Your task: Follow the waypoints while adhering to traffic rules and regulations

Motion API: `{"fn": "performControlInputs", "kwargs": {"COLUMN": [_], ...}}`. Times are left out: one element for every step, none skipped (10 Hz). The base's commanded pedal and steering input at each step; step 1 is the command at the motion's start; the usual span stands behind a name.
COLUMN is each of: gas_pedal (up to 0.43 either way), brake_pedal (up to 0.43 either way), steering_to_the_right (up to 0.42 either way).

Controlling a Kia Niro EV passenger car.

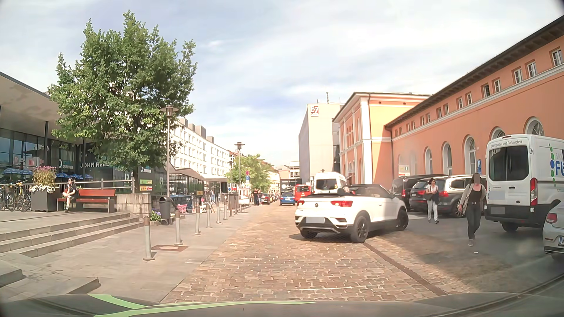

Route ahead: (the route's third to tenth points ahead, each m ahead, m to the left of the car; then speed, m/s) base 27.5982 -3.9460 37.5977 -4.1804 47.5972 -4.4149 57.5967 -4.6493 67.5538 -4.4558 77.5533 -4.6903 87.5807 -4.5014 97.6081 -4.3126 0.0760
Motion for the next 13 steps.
{"fn": "performControlInputs", "kwargs": {"gas_pedal": [0.000, 0.000, 0.000, 0.000, 0.000, 0.000, 0.000, 0.000, 0.000, 0.000, 0.000, 0.000, 0.000], "brake_pedal": [0.207, 0.213, 0.226, 0.238, 0.232, 0.244, 0.250, 0.250, 0.250, 0.256, 0.256, 0.268, 0.268], "steering_to_the_right": [0.020, 0.020, 0.020, 0.020, 0.020, 0.020, 0.020, 0.020, 0.020, 0.020, 0.020, 0.020, 0.020]}}
